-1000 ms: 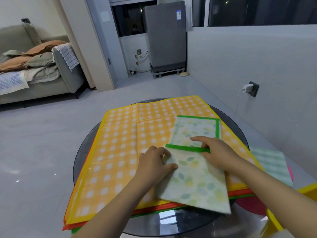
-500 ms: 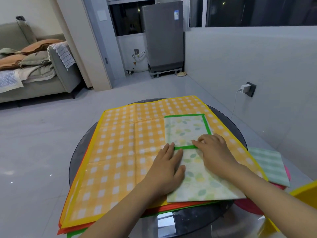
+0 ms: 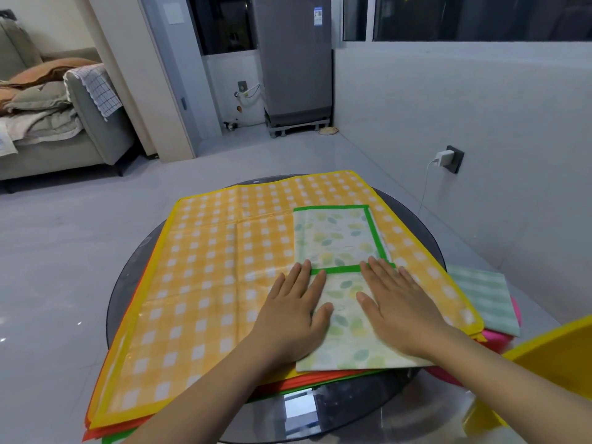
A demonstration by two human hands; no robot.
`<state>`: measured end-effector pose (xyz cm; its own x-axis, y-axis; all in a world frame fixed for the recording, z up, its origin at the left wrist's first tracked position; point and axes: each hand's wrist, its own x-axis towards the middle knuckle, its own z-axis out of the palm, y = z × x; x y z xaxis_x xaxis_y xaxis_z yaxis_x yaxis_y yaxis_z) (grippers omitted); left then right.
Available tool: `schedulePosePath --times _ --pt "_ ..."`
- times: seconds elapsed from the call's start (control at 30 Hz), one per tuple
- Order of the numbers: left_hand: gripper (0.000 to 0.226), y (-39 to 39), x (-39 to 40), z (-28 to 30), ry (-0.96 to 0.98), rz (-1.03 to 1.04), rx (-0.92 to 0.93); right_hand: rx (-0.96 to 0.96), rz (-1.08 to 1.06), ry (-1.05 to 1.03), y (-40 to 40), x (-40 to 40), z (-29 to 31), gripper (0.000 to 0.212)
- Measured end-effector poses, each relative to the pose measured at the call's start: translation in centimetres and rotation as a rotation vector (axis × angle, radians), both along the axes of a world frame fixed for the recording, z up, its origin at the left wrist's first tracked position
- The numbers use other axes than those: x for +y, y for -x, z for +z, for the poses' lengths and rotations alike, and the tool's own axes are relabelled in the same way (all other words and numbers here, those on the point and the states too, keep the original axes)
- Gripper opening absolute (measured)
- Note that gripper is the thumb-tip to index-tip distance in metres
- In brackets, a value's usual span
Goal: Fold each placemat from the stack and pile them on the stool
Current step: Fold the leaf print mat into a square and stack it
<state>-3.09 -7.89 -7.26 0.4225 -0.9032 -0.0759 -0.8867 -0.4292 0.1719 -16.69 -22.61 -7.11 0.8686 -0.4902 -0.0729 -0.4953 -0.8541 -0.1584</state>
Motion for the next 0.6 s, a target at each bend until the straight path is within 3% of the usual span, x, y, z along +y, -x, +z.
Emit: schedulePosePath --times 0.3,0.47,0.6 --pt "0.058 -0.1 -0.3 1.2 0.081 0.011 0.029 0.021 -0.126 0.004 0.4 -1.2 1.6 0.062" --pt "0.038 -0.5 -2.3 3.4 0.375 0.145 0.117 -0.315 -0.156 -0.142 -1.3 -2.4 4.3 0.049" --pt "0.030 -1.2 -4.3 4.1 0.524 0.294 0.309 -0.408 -0.230 -0.334 -2.8 -3.2 5.2 0.043"
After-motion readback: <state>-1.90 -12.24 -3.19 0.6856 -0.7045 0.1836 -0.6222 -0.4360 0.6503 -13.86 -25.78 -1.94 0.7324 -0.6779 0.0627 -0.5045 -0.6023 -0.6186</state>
